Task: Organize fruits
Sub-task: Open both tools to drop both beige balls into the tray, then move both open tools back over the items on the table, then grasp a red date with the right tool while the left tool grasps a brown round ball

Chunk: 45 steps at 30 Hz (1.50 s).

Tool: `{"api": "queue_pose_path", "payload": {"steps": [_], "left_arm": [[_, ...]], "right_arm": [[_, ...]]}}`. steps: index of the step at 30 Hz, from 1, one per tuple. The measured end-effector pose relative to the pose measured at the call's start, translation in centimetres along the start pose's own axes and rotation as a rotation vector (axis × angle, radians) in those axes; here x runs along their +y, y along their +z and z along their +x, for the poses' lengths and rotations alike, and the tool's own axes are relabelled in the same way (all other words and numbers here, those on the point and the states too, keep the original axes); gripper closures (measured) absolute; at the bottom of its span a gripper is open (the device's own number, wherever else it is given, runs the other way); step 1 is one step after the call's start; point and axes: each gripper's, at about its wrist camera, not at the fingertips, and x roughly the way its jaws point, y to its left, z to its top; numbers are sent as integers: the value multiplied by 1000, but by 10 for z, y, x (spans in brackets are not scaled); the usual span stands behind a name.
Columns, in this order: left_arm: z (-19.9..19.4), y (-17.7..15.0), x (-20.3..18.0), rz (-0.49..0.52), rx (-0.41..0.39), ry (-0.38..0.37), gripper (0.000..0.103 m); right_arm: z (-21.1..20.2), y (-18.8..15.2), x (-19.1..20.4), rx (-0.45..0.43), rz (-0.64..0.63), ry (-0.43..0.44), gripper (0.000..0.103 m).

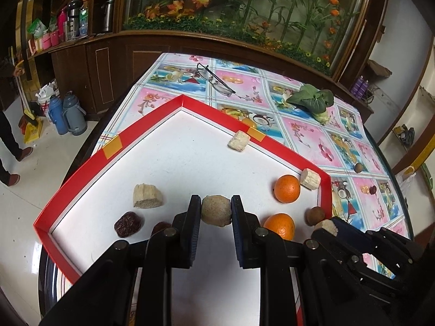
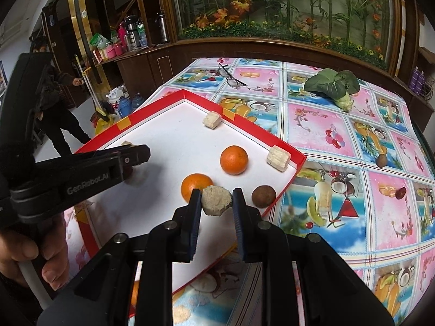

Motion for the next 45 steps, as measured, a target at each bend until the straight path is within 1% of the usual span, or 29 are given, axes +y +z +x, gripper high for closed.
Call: {"api": "queue_pose_path", "payload": {"steps": [3, 7, 8, 9, 10, 11, 12, 13, 14, 17, 21, 24, 30, 33, 34, 36, 37, 41, 45], "left_arm": [[6, 1, 2, -11, 22, -17, 82], [11, -1, 5, -33, 47, -67, 81], [13, -1, 5, -36, 56, -75, 79], [13, -1, 5, -39, 57, -74, 70], [12, -2, 6, -47, 56, -73, 60], [11, -1, 7, -53, 51, -77, 58], [9, -1, 7, -59, 44, -85, 54], [8, -1, 7, -60, 44, -88, 52], [7, -1, 6, -61, 43, -88, 47], [2, -1, 3, -55, 35, -96, 45], [-6, -2, -2, -51, 31, -109, 40], [-13, -1, -10, -37, 15, -127, 39], [-23, -6, -37, 7, 12, -169, 38], [-27, -11, -53, 29, 14, -188, 28], [-27, -12, -58, 37, 17, -196, 27], [-27, -17, -73, 71, 31, -213, 26], [-27, -19, -81, 90, 38, -220, 26], [-18, -29, -117, 169, 79, -250, 25], [-1, -35, -148, 223, 122, -240, 25]], "right_arm": [[7, 1, -2, 13, 7, 3, 78], [14, -1, -1, 35, 6, 12, 78], [15, -1, -1, 38, 6, 11, 78], [15, -2, 0, 40, 3, 12, 76], [15, -2, -1, 39, 2, 12, 73], [14, -3, -1, 37, 4, 8, 60], [13, -3, -2, 34, 7, 10, 49], [11, -3, -2, 29, 10, 14, 48], [9, -3, -3, 24, 12, 12, 48], [-1, -2, -8, -1, 24, -5, 36], [-14, -2, -16, -23, 40, -24, 35], [-27, -6, -26, -42, 59, -41, 32], [-57, -21, -55, -66, 101, -94, 30], [-74, -32, -73, -76, 126, -126, 30], [-82, -37, -81, -82, 136, -142, 29], [-94, -47, -96, -84, 157, -173, 24], [-99, -52, -104, -84, 168, -191, 23], [-112, -74, -143, -64, 233, -263, 22], [-118, -97, -185, -34, 309, -328, 22]]}}
